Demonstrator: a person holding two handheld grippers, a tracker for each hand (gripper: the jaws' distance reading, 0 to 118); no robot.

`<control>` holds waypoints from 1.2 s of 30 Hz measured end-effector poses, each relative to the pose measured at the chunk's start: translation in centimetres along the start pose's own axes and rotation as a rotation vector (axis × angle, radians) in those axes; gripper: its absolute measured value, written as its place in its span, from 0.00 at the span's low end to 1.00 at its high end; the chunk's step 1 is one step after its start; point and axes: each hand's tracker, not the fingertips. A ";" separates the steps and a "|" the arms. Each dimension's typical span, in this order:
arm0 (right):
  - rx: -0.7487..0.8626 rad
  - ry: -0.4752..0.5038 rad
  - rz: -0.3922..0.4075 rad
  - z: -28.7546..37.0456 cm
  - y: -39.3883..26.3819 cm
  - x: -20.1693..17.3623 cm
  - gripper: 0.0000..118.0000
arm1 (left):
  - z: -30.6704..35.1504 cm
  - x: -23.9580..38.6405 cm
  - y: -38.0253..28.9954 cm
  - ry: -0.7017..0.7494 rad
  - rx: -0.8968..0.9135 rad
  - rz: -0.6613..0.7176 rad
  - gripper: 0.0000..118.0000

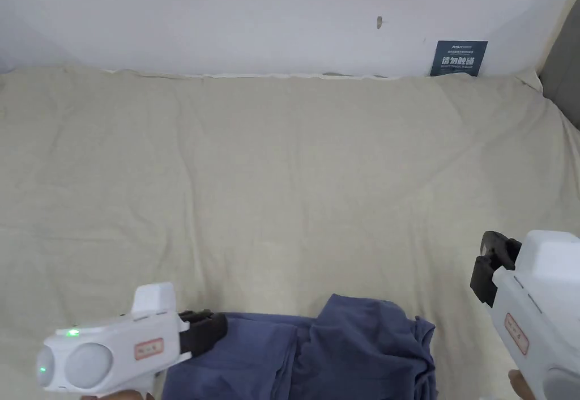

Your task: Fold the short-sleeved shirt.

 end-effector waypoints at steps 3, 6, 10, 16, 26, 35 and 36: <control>-0.003 0.007 0.001 -0.1 -0.1 -0.3 0.02 | 0.2 -3.2 0.5 -0.040 -0.046 0.108 0.82; -0.010 0.010 0.005 -0.3 -0.2 -0.6 0.02 | -0.5 -5.3 0.2 -0.022 -0.087 0.139 1.00; -0.027 0.015 0.008 -0.6 -0.3 -0.8 0.02 | -2.4 -7.9 -0.4 -0.009 -0.133 0.175 0.98; -0.040 0.011 0.023 -0.8 -0.5 -0.6 0.02 | -5.3 -10.1 -1.8 0.017 -0.170 0.214 0.32; -0.044 0.002 0.011 -0.6 -0.1 -0.4 0.02 | -3.4 -6.3 -2.0 0.063 -0.094 0.075 0.07; -0.019 0.021 0.011 -0.4 0.3 -0.2 0.02 | 4.4 -6.6 0.0 0.226 0.040 0.072 0.05; -0.019 0.023 0.010 -0.4 0.3 -0.2 0.02 | 5.0 -6.5 0.1 0.234 0.039 0.087 0.05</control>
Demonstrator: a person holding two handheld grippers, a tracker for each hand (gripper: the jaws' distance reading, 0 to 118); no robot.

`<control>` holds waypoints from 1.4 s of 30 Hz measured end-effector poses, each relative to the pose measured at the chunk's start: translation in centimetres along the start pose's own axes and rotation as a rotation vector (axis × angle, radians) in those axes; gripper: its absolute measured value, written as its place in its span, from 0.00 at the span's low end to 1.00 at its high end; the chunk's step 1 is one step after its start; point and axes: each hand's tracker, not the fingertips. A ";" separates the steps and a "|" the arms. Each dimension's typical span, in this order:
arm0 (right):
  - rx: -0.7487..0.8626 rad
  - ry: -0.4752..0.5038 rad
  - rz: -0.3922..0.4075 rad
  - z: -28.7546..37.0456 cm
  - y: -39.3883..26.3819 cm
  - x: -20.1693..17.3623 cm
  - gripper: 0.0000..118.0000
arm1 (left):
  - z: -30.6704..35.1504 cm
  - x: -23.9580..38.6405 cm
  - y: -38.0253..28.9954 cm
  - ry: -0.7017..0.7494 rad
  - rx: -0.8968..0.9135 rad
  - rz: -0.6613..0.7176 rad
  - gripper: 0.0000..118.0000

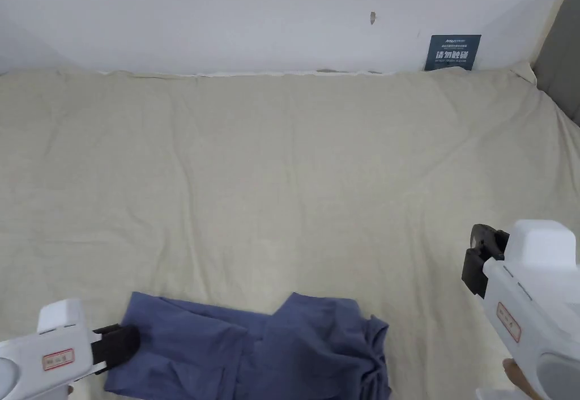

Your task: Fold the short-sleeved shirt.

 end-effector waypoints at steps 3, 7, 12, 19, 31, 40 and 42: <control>-0.001 0.006 -0.001 -0.1 0.0 0.0 0.02 | 1.7 1.7 0.1 0.044 0.034 -0.039 0.05; 0.000 0.014 -0.005 -0.1 -0.1 0.0 0.02 | 2.1 6.9 0.0 0.007 0.050 -0.175 0.05; 0.004 0.013 -0.011 0.4 -0.1 0.2 0.02 | -0.3 14.4 -0.9 -0.103 0.002 -0.353 0.05; 0.006 -0.021 -0.037 0.9 -0.5 2.1 0.02 | -5.8 24.4 -4.5 -0.204 -0.131 -0.502 0.05; -0.012 -0.082 -0.063 1.5 -1.3 4.6 0.02 | -9.6 27.7 -8.1 -0.268 -0.195 -0.476 0.95; 0.000 -0.063 -0.067 1.7 -1.0 3.8 0.02 | -3.1 23.9 -4.6 -0.227 0.201 -0.397 0.60; 0.004 -0.057 -0.064 1.7 -0.9 3.6 0.02 | -2.7 22.8 -4.2 -0.188 0.241 -0.386 0.51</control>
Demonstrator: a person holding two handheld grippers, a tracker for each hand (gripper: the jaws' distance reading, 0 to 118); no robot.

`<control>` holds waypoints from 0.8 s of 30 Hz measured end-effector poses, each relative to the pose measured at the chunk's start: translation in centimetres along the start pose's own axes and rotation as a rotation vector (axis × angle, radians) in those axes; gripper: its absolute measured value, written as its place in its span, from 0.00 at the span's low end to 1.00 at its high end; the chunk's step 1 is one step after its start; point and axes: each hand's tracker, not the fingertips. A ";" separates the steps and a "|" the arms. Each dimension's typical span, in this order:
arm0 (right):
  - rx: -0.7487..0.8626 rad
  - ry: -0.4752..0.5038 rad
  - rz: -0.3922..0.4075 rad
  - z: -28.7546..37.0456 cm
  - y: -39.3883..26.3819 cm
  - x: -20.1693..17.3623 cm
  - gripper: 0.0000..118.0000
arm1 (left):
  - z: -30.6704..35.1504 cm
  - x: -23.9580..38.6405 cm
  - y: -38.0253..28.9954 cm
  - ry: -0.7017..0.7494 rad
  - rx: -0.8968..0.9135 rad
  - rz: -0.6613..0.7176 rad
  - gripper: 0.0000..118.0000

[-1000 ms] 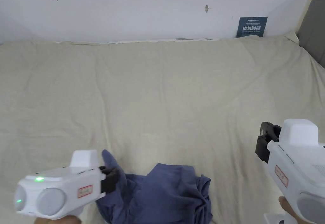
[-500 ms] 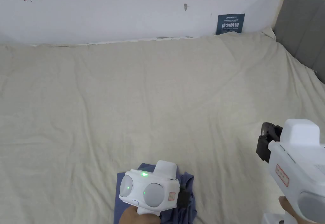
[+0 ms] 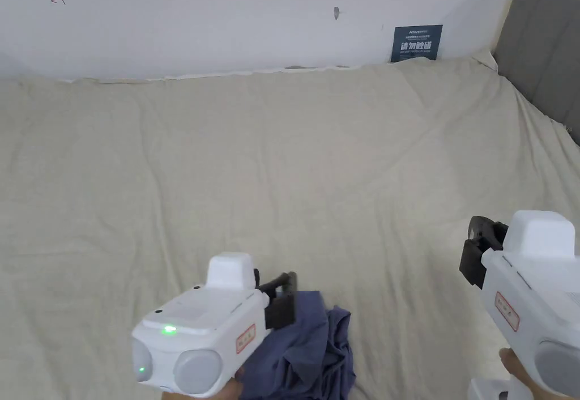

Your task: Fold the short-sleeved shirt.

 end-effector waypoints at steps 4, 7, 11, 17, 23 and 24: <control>0.003 0.012 0.000 0.0 0.0 -0.4 0.02 | -0.5 -2.2 -1.2 0.042 -0.040 0.012 0.00; 0.000 0.017 0.003 -0.1 -0.1 -0.5 0.02 | -1.6 -2.7 -3.0 0.083 -0.082 0.009 0.00; -0.007 0.017 0.005 -0.1 -0.3 -0.4 0.02 | -4.1 -1.9 -5.0 0.042 -0.148 -0.016 0.00; -0.016 -0.003 0.004 -0.2 -0.5 0.5 0.02 | -6.9 2.9 -7.0 -0.042 -0.226 -0.052 0.00; -0.032 -0.021 -0.006 -0.6 -0.8 1.2 0.02 | -10.9 6.8 -10.3 -0.056 -0.358 -0.135 0.00; -0.034 -0.021 -0.007 -0.6 -0.9 1.2 0.02 | -11.3 7.2 -11.0 -0.055 -0.354 -0.161 0.00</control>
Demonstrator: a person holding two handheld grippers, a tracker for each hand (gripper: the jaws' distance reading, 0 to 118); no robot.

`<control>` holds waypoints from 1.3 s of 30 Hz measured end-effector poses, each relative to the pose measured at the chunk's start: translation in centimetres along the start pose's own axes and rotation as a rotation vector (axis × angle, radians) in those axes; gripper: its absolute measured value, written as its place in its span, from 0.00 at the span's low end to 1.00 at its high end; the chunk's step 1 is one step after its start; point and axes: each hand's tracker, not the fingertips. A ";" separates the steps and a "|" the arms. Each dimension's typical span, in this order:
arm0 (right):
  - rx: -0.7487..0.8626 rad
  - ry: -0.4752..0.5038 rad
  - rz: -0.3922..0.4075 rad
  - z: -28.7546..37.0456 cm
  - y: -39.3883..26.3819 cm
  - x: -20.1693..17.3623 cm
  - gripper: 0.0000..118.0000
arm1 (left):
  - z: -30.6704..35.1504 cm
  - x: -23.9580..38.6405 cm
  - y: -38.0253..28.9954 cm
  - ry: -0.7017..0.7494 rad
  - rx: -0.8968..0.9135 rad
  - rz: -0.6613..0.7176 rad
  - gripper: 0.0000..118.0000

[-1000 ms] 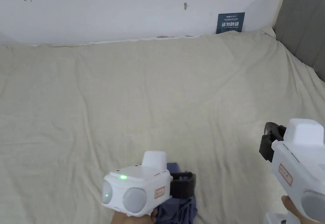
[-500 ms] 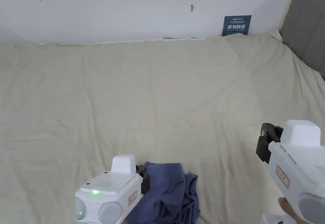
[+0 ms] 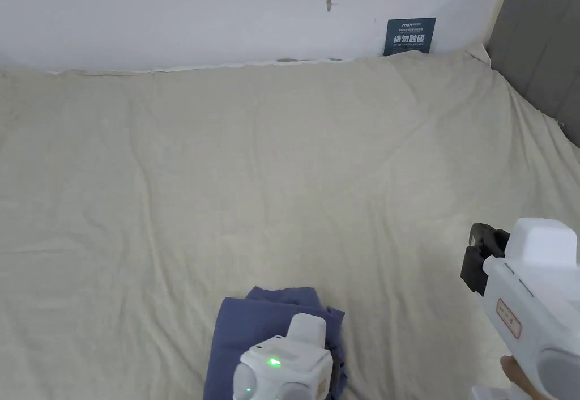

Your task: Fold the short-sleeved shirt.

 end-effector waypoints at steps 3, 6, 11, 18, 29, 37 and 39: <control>-0.001 0.002 0.002 0.0 0.0 -0.1 0.02 | 0.2 0.8 0.6 0.033 0.023 0.003 0.00; 0.002 0.008 0.002 0.0 0.0 -0.3 0.02 | 0.3 0.3 0.4 0.025 0.022 -0.028 0.00; 0.039 0.031 0.000 1.0 0.8 -1.2 0.02 | 5.7 -0.6 2.6 -0.017 0.206 0.013 0.00; 0.116 0.061 0.027 2.4 2.1 -3.1 0.02 | 15.5 -3.3 7.8 0.044 0.498 -0.017 0.00; 0.244 0.069 0.082 4.3 3.7 -6.3 0.02 | 24.0 -9.3 10.0 0.353 0.783 -0.085 0.00; 0.281 0.076 0.093 5.2 4.2 -8.1 0.02 | 24.9 -14.5 8.0 0.464 0.778 0.011 0.00; 0.282 0.080 0.100 5.3 4.3 -8.5 0.02 | 24.9 -15.4 7.4 0.489 0.768 0.026 0.00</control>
